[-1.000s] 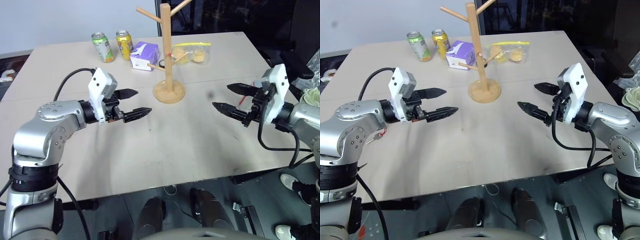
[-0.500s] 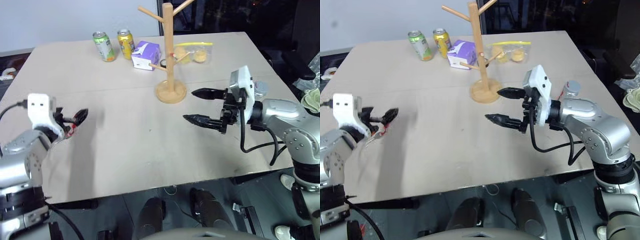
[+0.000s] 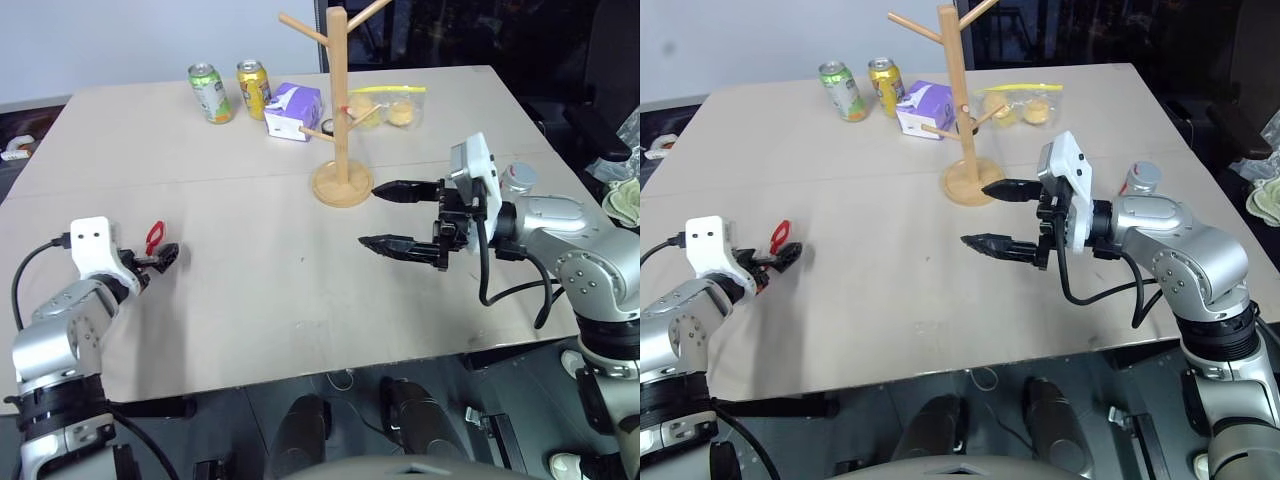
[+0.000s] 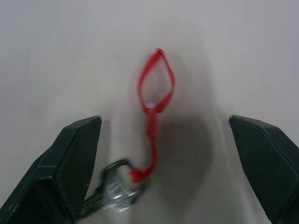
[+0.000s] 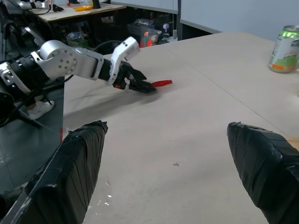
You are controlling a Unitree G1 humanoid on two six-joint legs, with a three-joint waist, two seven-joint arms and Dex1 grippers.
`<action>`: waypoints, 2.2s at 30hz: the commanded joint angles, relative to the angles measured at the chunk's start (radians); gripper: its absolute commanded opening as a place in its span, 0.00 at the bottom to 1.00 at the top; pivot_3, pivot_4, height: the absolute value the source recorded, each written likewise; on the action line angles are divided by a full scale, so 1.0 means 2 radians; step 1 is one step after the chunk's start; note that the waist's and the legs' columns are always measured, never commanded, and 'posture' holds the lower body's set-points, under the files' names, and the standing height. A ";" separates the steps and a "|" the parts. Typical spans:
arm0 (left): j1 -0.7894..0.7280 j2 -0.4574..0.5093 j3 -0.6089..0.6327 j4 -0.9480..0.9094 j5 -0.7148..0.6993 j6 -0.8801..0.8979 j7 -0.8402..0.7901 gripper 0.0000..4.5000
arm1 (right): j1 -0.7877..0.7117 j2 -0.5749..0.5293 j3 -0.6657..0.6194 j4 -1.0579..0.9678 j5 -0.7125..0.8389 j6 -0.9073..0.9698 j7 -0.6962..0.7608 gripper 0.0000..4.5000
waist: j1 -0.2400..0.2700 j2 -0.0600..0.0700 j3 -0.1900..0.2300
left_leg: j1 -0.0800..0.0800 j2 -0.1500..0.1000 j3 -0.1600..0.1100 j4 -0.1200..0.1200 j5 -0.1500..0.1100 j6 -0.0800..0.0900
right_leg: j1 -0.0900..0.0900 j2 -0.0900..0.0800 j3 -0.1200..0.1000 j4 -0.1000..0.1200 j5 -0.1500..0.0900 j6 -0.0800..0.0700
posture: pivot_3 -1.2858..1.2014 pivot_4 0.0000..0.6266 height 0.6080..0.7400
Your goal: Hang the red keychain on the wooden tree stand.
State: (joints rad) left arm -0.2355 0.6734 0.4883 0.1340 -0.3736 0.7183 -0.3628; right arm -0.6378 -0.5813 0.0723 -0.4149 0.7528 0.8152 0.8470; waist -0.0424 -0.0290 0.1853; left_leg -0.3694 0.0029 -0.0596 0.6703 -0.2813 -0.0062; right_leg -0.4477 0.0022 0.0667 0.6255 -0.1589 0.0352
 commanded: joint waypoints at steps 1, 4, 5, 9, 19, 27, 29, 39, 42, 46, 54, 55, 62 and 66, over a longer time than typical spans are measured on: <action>-0.014 0.014 -0.005 0.017 0.008 -0.015 -0.008 1.00 | -0.014 -0.001 -0.008 -0.008 0.002 -0.004 0.000 0.98 | 0.000 0.000 0.000 | 0.000 0.000 0.000 0.000 0.000 0.000 | 0.000 0.000 0.000 0.000 0.000 0.000 | 0.52 0.24 1.00; -0.017 0.010 -0.002 0.022 0.006 -0.011 -0.001 0.89 | -0.015 -0.001 -0.011 -0.008 0.001 -0.003 -0.005 1.00 | 0.000 0.000 0.000 | 0.000 0.000 0.000 0.000 0.000 0.000 | 0.000 0.000 0.000 0.000 0.000 0.000 | 0.52 0.24 1.00; -0.017 0.009 -0.001 0.023 0.007 -0.008 0.002 0.82 | -0.014 -0.001 -0.012 -0.008 0.001 -0.002 -0.008 1.00 | 0.000 0.000 0.000 | 0.000 0.000 0.000 0.000 0.000 0.000 | 0.000 0.000 0.000 0.000 0.000 0.000 | 0.52 0.24 1.00; -0.018 0.003 0.005 0.018 0.004 0.007 0.017 0.41 | -0.012 -0.002 -0.015 -0.010 0.003 -0.001 -0.013 1.00 | 0.000 0.000 0.000 | 0.000 0.000 0.000 0.000 0.000 0.000 | 0.000 0.000 0.000 0.000 0.000 0.000 | 0.52 0.24 1.00; -0.012 0.015 -0.009 -0.007 0.019 -0.011 0.009 0.01 | -0.004 -0.002 -0.021 -0.007 0.000 -0.004 -0.025 1.00 | 0.000 0.000 0.000 | 0.000 0.000 0.000 0.000 0.000 0.000 | 0.000 0.000 0.000 0.000 0.000 0.000 | 0.52 0.24 1.00; -0.058 0.033 -0.108 -0.119 0.025 -0.125 -0.101 0.01 | 0.050 -0.006 -0.053 -0.067 -0.016 -0.020 -0.078 1.00 | 0.005 0.000 0.000 | -0.001 -0.001 0.000 0.000 0.000 0.000 | 0.000 -0.001 0.000 -0.001 0.000 0.000 | 0.52 0.24 1.00; -0.087 0.029 -0.123 -0.140 0.011 -0.148 -0.131 0.01 | 0.066 -0.001 -0.062 -0.088 -0.032 -0.033 -0.105 1.00 | 0.005 0.000 0.000 | -0.001 -0.001 0.000 0.000 0.000 0.000 | 0.000 -0.001 0.000 -0.001 0.000 0.000 | 0.52 0.24 1.00; -0.224 -0.037 -0.226 -0.122 0.040 -0.244 -0.186 0.01 | 0.075 0.042 -0.096 -0.155 -0.011 -0.003 -0.229 1.00 | 0.000 0.000 0.000 | -0.001 0.000 0.000 0.000 0.000 0.000 | 0.000 0.000 0.001 0.000 0.000 0.000 | 0.52 0.24 1.00; -0.238 -0.053 -0.247 -0.070 0.070 -0.297 -0.193 0.01 | 0.071 0.046 -0.089 -0.161 -0.011 0.002 -0.246 1.00 | -0.001 0.000 0.000 | 0.000 0.000 0.001 0.000 0.000 0.000 | 0.000 0.001 0.001 0.000 0.000 0.000 | 0.52 0.24 1.00; -0.262 -0.080 -0.264 -0.012 0.092 -0.347 -0.193 0.01 | 0.073 0.050 -0.088 -0.171 -0.009 0.009 -0.268 1.00 | 0.001 0.000 0.000 | 0.000 0.000 0.000 0.000 0.000 0.000 | 0.000 0.001 0.001 0.000 0.000 0.000 | 0.52 0.24 1.00; -0.290 -0.107 -0.268 0.055 0.122 -0.407 -0.186 0.01 | 0.087 0.043 -0.098 -0.189 -0.003 0.020 -0.297 1.00 | 0.001 0.000 0.000 | -0.001 -0.001 0.000 0.000 0.000 0.000 | 0.000 0.000 0.001 -0.001 0.000 0.000 | 0.52 0.24 1.00; -0.291 -0.108 -0.267 0.059 0.125 -0.412 -0.185 0.01 | 0.087 0.042 -0.098 -0.189 -0.003 0.020 -0.299 1.00 | 0.000 0.000 0.000 | -0.001 -0.001 0.000 0.000 0.000 0.000 | 0.000 0.000 0.001 -0.001 0.000 0.000 | 0.52 0.24 1.00; -0.298 -0.106 -0.267 0.089 0.157 -0.423 -0.163 0.01 | 0.087 0.043 -0.096 -0.189 0.000 0.019 -0.305 1.00 | 0.001 0.000 0.000 | -0.001 0.000 0.000 0.000 0.000 0.000 | 0.000 0.001 0.001 0.000 0.000 0.000 | 0.52 0.24 1.00; -0.295 -0.105 -0.270 0.095 0.170 -0.422 -0.159 0.01 | 0.088 0.040 -0.091 -0.180 -0.003 0.014 -0.297 1.00 | 0.001 0.000 0.000 | -0.001 0.000 0.000 0.000 0.000 0.000 | 0.000 0.001 0.001 0.000 0.000 0.000 | 0.52 0.24 1.00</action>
State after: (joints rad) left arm -0.8079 0.4554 -0.0516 0.3400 -0.0401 -0.1118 -0.6924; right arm -0.4585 -0.4944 -0.0959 -0.7499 0.7407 0.8621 0.2491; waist -0.0412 -0.0294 0.1851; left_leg -0.3716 0.0021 -0.0598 0.6703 -0.2812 -0.0059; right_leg -0.4480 0.0034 0.0693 0.6247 -0.1587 0.0355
